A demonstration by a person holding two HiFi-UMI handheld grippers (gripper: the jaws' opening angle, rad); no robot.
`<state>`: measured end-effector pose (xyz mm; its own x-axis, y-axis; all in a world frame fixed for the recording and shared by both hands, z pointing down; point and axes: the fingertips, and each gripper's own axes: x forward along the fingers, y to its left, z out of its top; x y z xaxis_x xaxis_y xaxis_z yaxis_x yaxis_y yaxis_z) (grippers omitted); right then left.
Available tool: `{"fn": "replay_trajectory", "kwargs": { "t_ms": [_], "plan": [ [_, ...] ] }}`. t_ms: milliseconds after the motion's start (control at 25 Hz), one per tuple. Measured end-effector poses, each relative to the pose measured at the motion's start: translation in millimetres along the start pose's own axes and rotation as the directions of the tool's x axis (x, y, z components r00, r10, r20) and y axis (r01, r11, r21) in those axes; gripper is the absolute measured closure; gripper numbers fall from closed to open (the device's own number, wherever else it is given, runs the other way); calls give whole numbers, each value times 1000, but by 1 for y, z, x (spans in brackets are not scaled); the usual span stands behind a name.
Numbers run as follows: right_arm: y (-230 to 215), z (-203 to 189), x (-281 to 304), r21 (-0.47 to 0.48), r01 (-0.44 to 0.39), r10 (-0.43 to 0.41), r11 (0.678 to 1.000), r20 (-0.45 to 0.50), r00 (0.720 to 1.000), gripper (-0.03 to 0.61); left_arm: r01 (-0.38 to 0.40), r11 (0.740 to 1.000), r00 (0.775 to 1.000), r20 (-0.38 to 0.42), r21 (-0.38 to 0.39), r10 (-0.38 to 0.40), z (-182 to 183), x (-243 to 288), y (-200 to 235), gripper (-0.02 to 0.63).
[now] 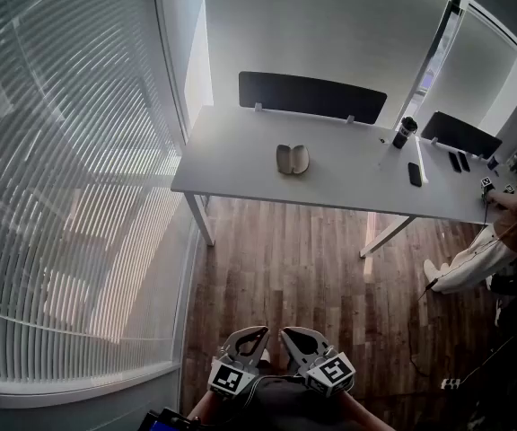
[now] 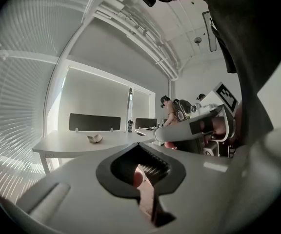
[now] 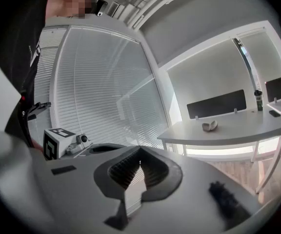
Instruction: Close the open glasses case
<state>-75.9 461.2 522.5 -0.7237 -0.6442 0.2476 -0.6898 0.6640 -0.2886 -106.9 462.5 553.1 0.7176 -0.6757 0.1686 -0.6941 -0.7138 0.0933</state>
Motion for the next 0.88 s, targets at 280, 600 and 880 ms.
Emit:
{"fn": "replay_trajectory", "kwargs": {
  "t_ms": [280, 600, 880],
  "plan": [
    [-7, 0, 2, -1, -8, 8, 1000, 22, 1000, 574, -26, 1000, 1000, 8, 6, 26, 3, -4, 10, 607],
    [-6, -12, 0, -6, -7, 7, 1000, 5, 1000, 574, -23, 999, 1000, 2, -29, 24, 0, -2, 8, 607],
    [-1, -15, 5, 20, -12, 12, 1000, -7, 1000, 574, -50, 998, 999, -4, -37, 50, -1, -12, 14, 607]
  ]
}}
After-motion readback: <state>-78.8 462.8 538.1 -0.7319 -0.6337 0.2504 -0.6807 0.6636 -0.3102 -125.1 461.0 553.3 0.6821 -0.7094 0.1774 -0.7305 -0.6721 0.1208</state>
